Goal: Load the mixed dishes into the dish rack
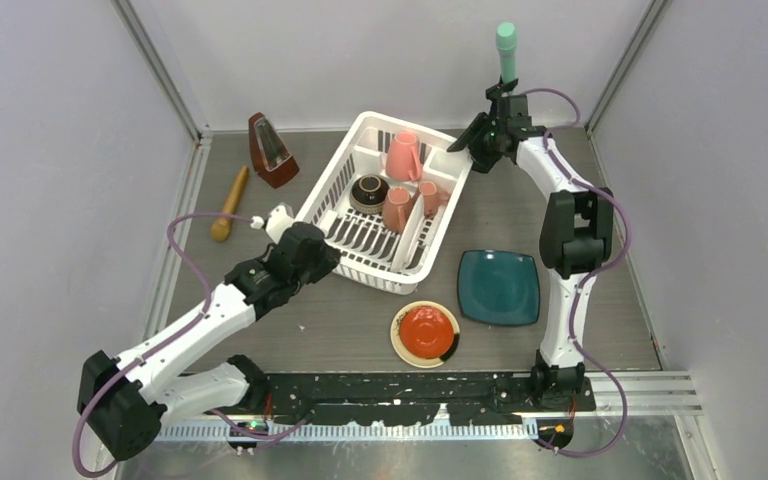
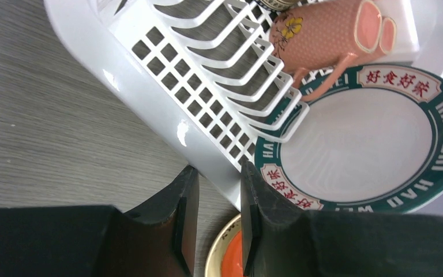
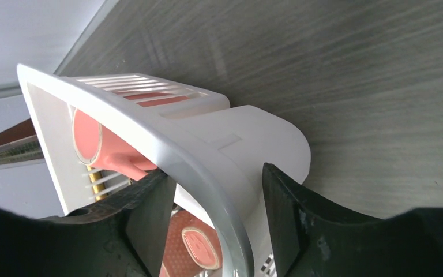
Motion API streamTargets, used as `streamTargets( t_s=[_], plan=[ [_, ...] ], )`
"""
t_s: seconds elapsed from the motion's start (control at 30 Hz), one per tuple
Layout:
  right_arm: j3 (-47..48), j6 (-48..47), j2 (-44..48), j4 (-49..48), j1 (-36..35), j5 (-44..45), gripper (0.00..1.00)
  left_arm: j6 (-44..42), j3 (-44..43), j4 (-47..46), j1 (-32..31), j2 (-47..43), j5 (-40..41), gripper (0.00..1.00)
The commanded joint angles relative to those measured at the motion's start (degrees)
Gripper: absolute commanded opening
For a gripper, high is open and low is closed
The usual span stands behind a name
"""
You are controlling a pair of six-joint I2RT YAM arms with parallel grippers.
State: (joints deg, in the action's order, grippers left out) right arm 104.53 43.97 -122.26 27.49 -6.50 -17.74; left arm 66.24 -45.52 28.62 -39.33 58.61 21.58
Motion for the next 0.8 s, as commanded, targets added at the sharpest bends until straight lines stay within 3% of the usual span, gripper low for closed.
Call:
streamTargets(
  t_s=[0.0, 0.1, 0.23, 0.33, 0.4, 0.6, 0.77],
  plan=[
    [6.87, 5.92, -4.13, -7.56, -2.4, -1.23, 0.64, -2.03, 0.52, -0.3, -3.65, -0.39, -3.93, 0.04],
    [13.17, 5.37, -7.64, -4.25, -3.47, -1.16, 0.72, -1.42, 0.52, -0.99, -5.02, 0.42, -3.92, 0.06],
    [14.85, 5.17, -8.69, -2.62, -3.82, 0.39, 0.78, -1.03, 0.73, -2.57, -6.15, 1.97, -4.88, 0.09],
    [12.64, 3.07, -6.56, -1.57, -3.39, 2.46, 0.93, -3.76, -1.24, -1.69, -7.98, 2.48, -3.54, 0.22],
    [10.94, 1.12, -4.48, -0.13, -2.74, 4.22, 0.96, -5.29, -2.97, 1.22, -8.78, 2.19, -0.59, 0.32],
    [0.88, -4.0, 7.25, 0.78, -0.63, 7.48, 0.97, -12.5, -4.34, 5.95, -8.83, -2.48, 6.07, 0.45],
    [-11.04, -6.77, 16.73, -0.07, 0.33, 9.17, 0.98, -22.68, -5.63, 5.42, -8.83, -5.16, 3.58, 0.53]
  ],
)
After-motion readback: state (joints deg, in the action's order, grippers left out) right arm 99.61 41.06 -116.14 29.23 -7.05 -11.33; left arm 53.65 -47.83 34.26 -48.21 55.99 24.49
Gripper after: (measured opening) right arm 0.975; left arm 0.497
